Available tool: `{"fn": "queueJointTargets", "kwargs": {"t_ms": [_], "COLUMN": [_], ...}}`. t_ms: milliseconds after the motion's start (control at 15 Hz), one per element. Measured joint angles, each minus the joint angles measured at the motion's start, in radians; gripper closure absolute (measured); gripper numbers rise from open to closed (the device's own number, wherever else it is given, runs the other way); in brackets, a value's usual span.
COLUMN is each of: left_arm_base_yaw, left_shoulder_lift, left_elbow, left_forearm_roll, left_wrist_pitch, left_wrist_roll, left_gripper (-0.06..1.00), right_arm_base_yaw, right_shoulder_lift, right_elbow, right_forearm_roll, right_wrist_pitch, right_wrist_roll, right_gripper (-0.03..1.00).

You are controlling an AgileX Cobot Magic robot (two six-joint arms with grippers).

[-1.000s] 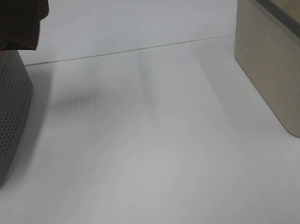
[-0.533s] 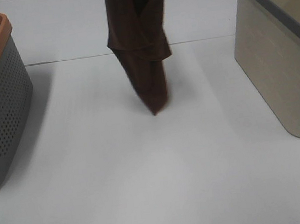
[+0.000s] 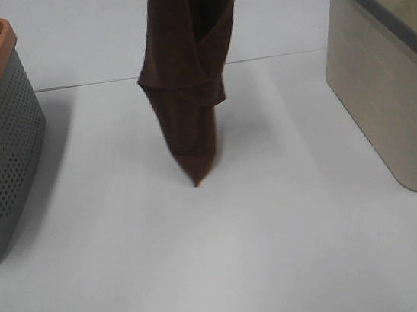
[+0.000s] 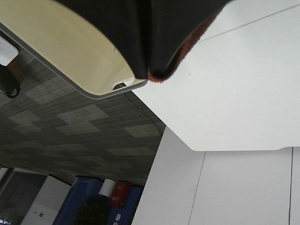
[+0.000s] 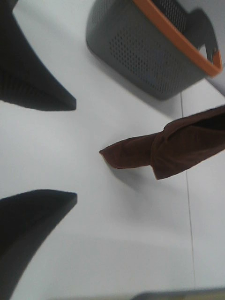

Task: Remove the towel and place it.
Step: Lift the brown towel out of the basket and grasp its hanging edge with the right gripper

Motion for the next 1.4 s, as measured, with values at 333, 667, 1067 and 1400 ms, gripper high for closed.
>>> {"fn": "queueJointTargets", "kwargs": {"t_ms": [333,667,1067,1400], "left_arm_base_yaw": [-0.05,-0.053,-0.053,-0.053], "left_shoulder_lift": [0.0,0.0,0.0,0.0], "left_elbow": [0.0,0.0,0.0,0.0], "left_forearm_roll": [0.049,0.061,0.061,0.06], "left_wrist_pitch": [0.038,0.04,0.061,0.08], "left_wrist_roll": [0.0,0.0,0.0,0.0], "left_gripper": [0.94,0.94,0.94,0.94], "right_arm_base_yaw": [0.155,0.198,0.2,0.332], "right_shoulder_lift": [0.362,0.718,0.894,0.967], "right_elbow": [-0.083,-0.252,-0.421,-0.468], "right_forearm_roll": [0.239,0.281,0.359,0.369], "right_wrist_pitch": [-0.186,-0.317,-0.304,-0.386], "right_wrist_roll": [-0.394,-0.424,-0.425,-0.502], "right_gripper": [0.46,0.33,0.32,0.32]}}
